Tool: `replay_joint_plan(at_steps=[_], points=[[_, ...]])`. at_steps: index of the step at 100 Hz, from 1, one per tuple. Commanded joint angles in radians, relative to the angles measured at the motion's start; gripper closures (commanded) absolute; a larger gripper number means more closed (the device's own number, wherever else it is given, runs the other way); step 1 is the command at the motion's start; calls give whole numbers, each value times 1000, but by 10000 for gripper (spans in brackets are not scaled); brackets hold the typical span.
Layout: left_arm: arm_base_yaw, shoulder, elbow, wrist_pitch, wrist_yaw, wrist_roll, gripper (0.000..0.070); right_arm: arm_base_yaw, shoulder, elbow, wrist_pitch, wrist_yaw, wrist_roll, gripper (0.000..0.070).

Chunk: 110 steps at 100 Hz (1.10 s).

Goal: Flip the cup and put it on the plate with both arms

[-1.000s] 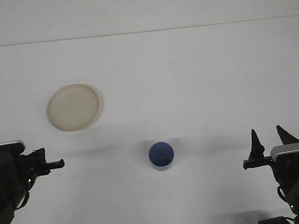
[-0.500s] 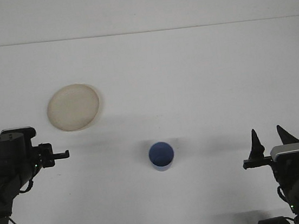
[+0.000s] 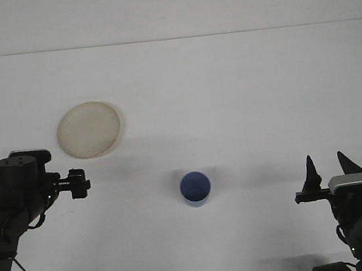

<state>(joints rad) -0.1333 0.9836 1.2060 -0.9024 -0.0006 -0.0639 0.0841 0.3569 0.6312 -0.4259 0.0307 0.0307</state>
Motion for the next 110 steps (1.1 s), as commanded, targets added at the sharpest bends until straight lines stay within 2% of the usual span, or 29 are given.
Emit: replay_joint_plan(at_steps=[1, 31, 57, 72, 110], points=[[-45, 33, 46, 4, 1, -23, 188, 0, 4, 2, 16, 3, -5, 237], [-383, 309, 214, 14, 1, -74, 188, 0, 4, 2, 16, 3, -5, 237], [-559, 571, 365, 11, 3, -76, 187, 0, 4, 2, 15, 3, -5, 237], [-616, 659, 396, 11, 31, -75, 188, 0, 4, 2, 15, 3, -5, 237], [-648, 818, 396, 6, 32, -66, 188, 0, 4, 2, 14, 3, -5, 237]])
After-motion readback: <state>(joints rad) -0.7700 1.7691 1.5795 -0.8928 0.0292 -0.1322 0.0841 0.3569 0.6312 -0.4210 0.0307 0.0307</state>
